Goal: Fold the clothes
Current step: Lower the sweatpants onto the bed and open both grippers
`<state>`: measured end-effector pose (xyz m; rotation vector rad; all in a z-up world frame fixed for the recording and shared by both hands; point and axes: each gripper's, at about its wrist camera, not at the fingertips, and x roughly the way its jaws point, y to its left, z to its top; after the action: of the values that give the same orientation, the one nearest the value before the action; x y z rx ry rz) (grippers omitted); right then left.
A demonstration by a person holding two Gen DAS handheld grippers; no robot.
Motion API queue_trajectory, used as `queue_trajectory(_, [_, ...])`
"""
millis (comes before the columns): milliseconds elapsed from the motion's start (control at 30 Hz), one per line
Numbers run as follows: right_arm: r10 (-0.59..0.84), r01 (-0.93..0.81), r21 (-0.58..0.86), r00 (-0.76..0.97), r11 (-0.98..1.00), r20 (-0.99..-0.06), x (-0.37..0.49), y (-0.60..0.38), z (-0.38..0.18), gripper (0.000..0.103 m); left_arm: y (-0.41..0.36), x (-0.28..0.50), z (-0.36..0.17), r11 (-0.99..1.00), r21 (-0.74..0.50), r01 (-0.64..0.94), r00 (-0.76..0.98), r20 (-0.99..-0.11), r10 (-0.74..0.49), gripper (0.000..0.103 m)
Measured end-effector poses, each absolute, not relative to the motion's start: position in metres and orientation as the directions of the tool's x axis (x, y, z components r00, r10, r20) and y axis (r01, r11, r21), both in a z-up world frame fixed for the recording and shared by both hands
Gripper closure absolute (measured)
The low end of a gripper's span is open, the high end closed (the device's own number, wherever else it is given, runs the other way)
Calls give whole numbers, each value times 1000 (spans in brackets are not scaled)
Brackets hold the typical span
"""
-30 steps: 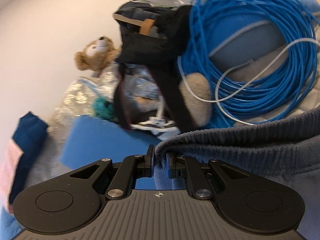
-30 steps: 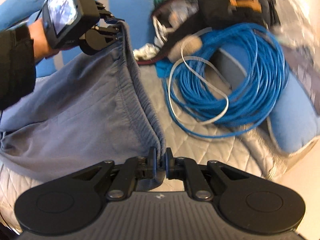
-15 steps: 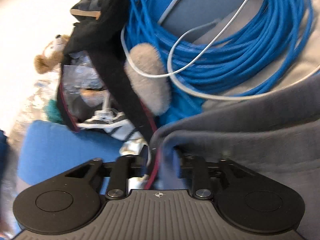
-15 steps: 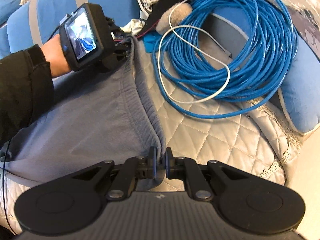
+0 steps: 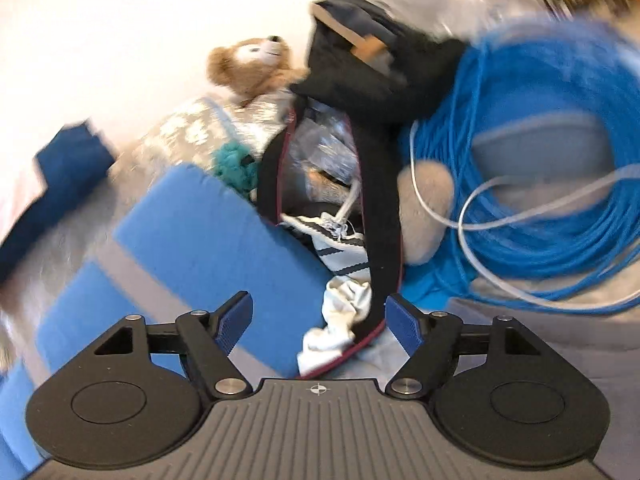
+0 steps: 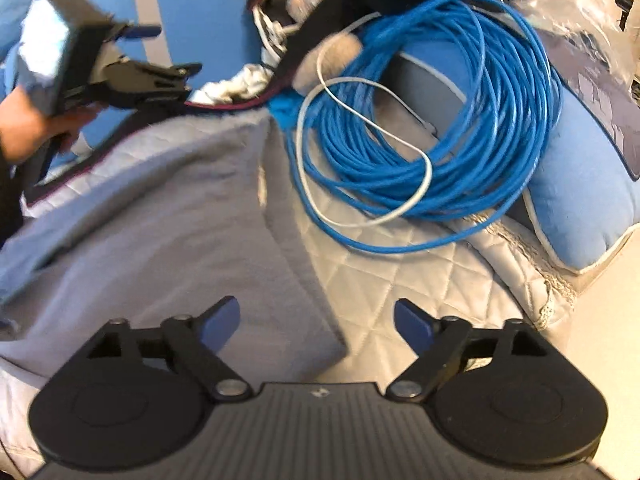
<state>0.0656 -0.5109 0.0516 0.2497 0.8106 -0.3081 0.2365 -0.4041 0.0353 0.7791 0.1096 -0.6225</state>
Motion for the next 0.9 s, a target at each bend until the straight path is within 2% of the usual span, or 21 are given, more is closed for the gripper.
queue_trajectory(67, [-150, 335, 117, 672, 935, -725, 63, -499, 59, 2, -380, 220, 49, 566, 589, 577, 809, -320, -493, 21])
queue_trajectory(233, [-92, 261, 150, 726, 954, -681, 63, -458, 89, 0, -317, 185, 88, 603, 544, 583, 808, -307, -503, 20])
queue_trajectory(400, [-48, 200, 188, 797, 962, -602, 52, -423, 137, 0, -255, 145, 149, 691, 466, 552, 828, -212, -519, 17])
queue_trajectory(467, [-49, 191, 182, 809, 965, -586, 50, -413, 152, 0, -231, 128, 173, 735, 407, 543, 836, -174, -521, 4])
queue_trajectory(633, [-118, 251, 141, 789, 958, -603, 50, -400, 169, 0, -186, 89, 213, 802, 230, 551, 834, -122, -538, 3])
queue_trajectory(900, [-156, 272, 86, 752, 959, -640, 39, -391, 183, 0, -143, 59, 217, 810, 132, 571, 821, -77, -566, 1])
